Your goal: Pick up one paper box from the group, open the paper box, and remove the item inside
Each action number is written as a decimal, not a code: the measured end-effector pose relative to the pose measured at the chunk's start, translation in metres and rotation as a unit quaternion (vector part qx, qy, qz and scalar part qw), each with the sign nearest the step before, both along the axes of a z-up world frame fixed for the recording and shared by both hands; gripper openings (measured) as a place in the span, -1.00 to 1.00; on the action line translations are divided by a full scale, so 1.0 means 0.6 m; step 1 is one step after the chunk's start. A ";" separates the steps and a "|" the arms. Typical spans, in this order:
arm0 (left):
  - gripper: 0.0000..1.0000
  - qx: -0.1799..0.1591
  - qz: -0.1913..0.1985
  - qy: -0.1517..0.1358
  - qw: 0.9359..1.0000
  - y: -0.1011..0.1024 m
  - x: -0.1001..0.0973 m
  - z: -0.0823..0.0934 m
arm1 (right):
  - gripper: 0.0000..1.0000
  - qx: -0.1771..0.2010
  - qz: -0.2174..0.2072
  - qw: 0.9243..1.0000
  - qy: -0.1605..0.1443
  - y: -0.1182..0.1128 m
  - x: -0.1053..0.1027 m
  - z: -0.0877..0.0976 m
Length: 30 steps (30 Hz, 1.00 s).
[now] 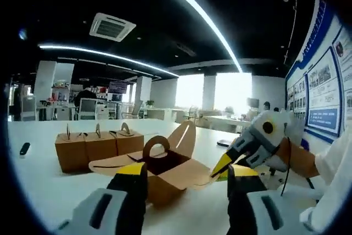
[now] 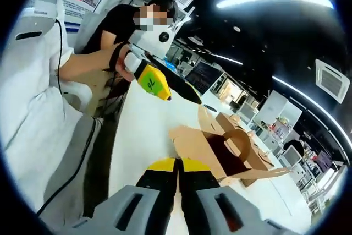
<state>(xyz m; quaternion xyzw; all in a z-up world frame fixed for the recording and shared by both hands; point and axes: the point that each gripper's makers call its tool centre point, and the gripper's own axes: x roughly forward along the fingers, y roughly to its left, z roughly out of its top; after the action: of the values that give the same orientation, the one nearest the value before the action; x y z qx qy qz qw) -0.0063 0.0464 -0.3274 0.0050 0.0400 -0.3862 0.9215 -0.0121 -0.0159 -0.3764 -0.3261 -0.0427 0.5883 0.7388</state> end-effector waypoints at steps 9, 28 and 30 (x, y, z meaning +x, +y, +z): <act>-0.11 0.030 -0.007 -0.005 1.000 -0.009 0.017 0.025 | -0.94 0.008 0.021 0.999 -0.023 -0.003 -0.002 -0.009; -0.20 0.227 -0.031 0.013 0.973 -0.003 0.143 0.009 | -0.94 0.028 0.021 0.999 -0.033 -0.007 0.004 0.000; -0.22 0.236 -0.040 0.021 0.971 -0.009 0.149 0.005 | -0.94 0.028 0.020 0.999 -0.032 -0.006 0.004 -0.001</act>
<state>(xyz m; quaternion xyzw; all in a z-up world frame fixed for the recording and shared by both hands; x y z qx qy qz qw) 0.0833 0.0408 -0.3241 0.2159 0.1489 -0.4023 0.8771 -0.0097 -0.0196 -0.3770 -0.3233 -0.0893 0.5908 0.7338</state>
